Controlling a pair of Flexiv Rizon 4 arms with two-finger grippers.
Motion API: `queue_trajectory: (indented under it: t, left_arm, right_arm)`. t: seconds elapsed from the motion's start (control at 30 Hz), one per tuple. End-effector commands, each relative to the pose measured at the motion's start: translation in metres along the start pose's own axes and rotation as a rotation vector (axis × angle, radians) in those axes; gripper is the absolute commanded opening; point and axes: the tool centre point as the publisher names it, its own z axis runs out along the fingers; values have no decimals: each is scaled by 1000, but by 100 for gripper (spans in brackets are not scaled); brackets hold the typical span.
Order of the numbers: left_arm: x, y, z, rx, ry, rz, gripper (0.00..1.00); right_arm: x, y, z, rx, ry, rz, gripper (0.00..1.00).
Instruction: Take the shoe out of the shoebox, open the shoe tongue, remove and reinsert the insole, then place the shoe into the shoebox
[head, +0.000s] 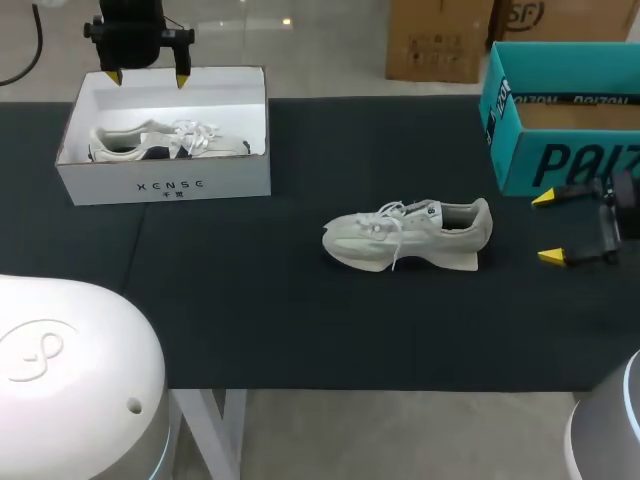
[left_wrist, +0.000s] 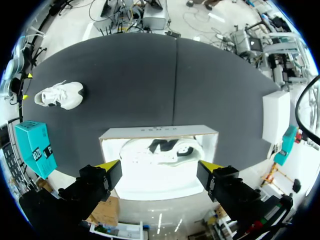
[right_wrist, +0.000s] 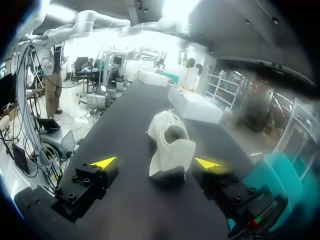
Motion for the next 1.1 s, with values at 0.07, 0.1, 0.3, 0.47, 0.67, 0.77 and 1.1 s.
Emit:
queue_trajectory:
  t: [0.07,0.1,0.3,0.47,0.67,0.77,1.1]
  left_arm:
    - [0,0,0,-1,3,1,100]
    - [0,0,0,-1,3,1,100]
    - [0,0,0,-1,3,1,100]
    - [0,0,0,-1,3,1,100]
    - [0,0,0,-1,3,1,100]
    - [0,0,0,-1,3,1,100]
    - [0,0,0,-1,3,1,100]
  right_arm:
    - [-6,-17,15,-24,54,-5,100]
    - [-6,-17,16,-21,55,-4,100]
    - [-10,-24,25,-3,58,7,100]
    - [-14,-29,35,26,54,43,100]
    - [-18,-37,52,33,58,80,100]
    - [-20,-41,59,32,58,86,100]
    - [-32,-52,77,7,64,112,100]
